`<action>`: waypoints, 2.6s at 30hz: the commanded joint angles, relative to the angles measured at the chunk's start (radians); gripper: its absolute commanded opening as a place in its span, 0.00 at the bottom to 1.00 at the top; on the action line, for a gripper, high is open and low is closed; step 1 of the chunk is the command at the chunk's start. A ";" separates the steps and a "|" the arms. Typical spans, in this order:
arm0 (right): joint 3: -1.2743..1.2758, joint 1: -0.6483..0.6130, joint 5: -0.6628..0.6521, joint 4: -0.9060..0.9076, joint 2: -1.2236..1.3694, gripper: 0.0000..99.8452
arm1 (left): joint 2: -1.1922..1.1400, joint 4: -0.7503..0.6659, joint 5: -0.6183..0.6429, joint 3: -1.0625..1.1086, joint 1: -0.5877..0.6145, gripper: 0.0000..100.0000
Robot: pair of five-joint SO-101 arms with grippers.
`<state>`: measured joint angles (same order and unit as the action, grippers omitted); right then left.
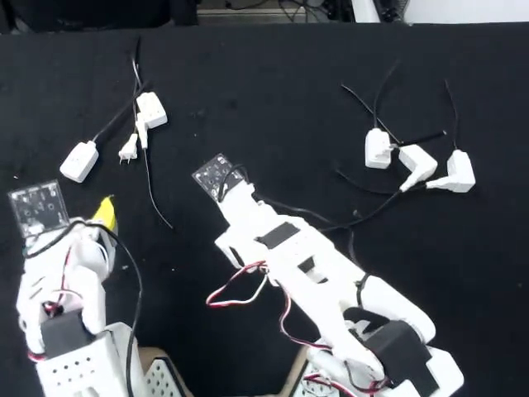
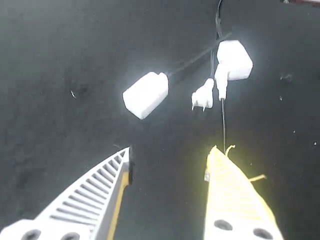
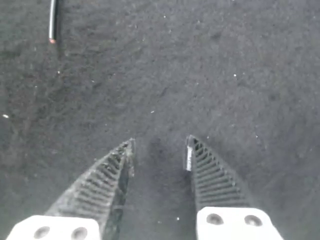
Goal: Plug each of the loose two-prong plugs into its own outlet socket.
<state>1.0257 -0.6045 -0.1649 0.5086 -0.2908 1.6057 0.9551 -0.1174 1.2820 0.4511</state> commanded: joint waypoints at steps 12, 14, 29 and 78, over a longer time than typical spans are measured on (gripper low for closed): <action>0.005 -0.014 -0.023 -0.025 -0.038 0.14 | -0.835 0.002 -0.106 -0.730 -0.077 0.25; 0.005 -0.014 -0.023 -0.026 -0.038 0.14 | -0.973 0.003 -0.074 -0.812 -0.105 0.25; 0.005 -0.012 -0.023 -0.026 -0.038 0.14 | -1.783 -0.002 0.127 -1.477 -0.243 0.25; 0.005 -0.011 -0.023 -0.026 -0.036 0.14 | -2.940 0.241 0.295 -2.910 -0.288 0.06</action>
<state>1.0349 -0.6045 -0.1757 0.5056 -0.2908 -1.3541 1.1423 0.1665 -1.5182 0.1672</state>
